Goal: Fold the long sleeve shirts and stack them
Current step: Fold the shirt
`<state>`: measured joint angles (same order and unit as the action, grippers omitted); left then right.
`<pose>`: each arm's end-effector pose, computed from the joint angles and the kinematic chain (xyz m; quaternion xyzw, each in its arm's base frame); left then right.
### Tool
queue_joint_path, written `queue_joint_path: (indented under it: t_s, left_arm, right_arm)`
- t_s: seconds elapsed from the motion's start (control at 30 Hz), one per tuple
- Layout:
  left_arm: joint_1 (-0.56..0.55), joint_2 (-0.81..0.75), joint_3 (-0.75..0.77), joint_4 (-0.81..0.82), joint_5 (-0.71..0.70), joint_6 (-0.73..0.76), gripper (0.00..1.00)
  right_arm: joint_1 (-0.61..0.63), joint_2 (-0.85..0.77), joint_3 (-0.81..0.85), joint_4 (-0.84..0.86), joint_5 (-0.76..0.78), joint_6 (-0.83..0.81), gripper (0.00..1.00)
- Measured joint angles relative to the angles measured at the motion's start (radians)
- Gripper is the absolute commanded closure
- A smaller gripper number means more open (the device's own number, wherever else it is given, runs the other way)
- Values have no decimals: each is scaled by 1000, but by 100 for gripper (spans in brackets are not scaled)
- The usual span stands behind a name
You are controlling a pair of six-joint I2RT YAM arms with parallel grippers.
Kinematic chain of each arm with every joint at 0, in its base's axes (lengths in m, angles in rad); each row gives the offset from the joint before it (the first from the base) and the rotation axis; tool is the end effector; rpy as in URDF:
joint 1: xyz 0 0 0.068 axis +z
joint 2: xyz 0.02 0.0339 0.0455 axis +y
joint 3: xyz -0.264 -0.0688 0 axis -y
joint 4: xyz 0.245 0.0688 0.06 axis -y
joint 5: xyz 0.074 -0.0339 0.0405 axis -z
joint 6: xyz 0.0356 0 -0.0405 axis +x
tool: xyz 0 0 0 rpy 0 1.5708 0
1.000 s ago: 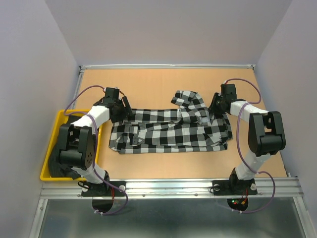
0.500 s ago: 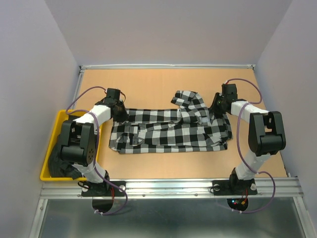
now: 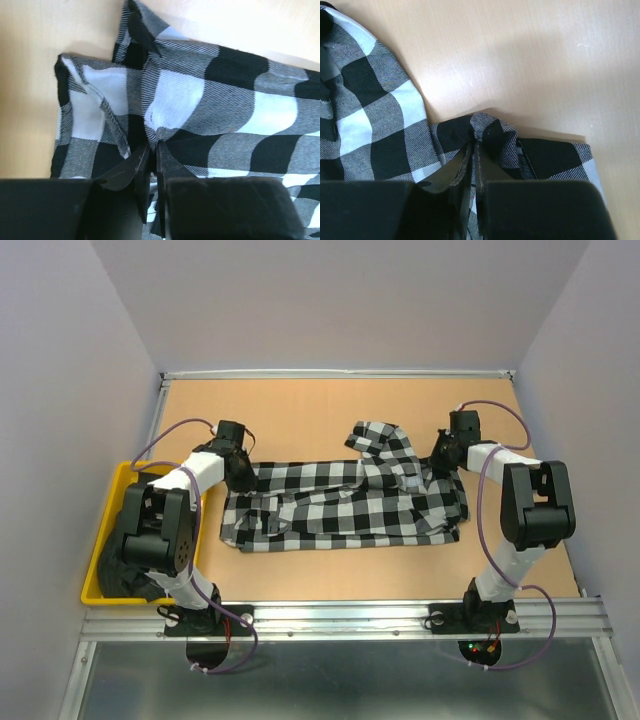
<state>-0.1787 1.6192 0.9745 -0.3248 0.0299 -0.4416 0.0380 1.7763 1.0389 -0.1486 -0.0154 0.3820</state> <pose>0.3213 -0.0591 0.1875 -0.1208 0.9474 -0.1040 0.2776 0.3646 0.0144 0.1667 0.1587 0.9285 0.0771 0.3268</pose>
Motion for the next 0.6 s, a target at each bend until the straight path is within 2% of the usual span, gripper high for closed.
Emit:
queue_joint_path:
  t_s: [0.03, 0.17, 0.23, 0.27, 0.3, 0.33, 0.43, 0.47, 0.53, 0.6]
  left_arm:
    - [-1, 0, 0, -6, -8, -1, 77]
    - [-1, 1, 0, -31, -33, -4, 52]
    - [-1, 1, 0, -47, -42, -9, 44]
    - [-1, 1, 0, -51, -43, -7, 36]
    - [-1, 1, 1, -59, -44, -9, 33]
    - [-1, -1, 2, -65, -45, -10, 22]
    - [-1, -22, 5, -85, -47, -15, 5]
    - [-1, -33, 8, -92, -49, -16, 2]
    - [-1, -64, 12, -92, -59, -18, 1]
    - [-1, -106, 16, -89, -72, -18, 1]
  right_arm:
    - [0, 0, 0, 0, 2, 0, 89]
    - [0, 0, 0, 0, 10, -5, 88]
    - [0, -1, 0, 0, 10, -18, 84]
    - [0, -5, 0, 0, 8, -35, 77]
    - [0, -9, 0, -1, 5, -44, 71]
    - [-1, -17, 0, -1, -1, -56, 58]
    - [-4, -49, 2, -4, -42, -105, 45]
    - [-3, -68, 15, -7, -56, -125, 38]
    - [7, -89, 44, -6, -77, -175, 31]
    - [27, -98, 81, -6, -84, -222, 28]
